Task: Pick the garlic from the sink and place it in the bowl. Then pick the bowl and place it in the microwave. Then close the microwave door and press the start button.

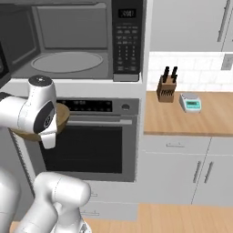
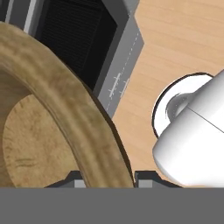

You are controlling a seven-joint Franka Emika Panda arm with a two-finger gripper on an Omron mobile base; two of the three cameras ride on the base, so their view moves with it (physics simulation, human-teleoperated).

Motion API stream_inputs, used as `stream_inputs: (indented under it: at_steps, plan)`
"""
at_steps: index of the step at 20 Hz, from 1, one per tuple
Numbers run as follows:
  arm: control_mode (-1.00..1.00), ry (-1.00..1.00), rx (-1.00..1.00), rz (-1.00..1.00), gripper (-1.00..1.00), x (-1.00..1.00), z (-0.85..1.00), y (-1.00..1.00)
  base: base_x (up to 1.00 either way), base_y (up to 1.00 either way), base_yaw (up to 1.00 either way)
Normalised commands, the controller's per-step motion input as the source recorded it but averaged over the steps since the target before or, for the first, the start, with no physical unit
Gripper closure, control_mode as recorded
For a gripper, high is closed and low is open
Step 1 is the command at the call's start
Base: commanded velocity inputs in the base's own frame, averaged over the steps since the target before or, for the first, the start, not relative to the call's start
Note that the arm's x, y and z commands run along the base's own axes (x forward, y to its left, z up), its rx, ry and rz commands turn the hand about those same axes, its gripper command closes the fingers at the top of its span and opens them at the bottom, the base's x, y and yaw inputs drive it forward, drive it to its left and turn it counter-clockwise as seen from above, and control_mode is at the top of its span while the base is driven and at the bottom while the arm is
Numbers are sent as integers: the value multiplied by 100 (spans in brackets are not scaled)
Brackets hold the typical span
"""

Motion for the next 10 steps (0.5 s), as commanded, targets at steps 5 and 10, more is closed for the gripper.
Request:
stream_inputs:
  at_steps: [5,10]
  plan:
    - [100,0,0,0,100,0,0,0,26,-16,2]
    - [100,0,0,0,100,0,0,0,65,-3,0]
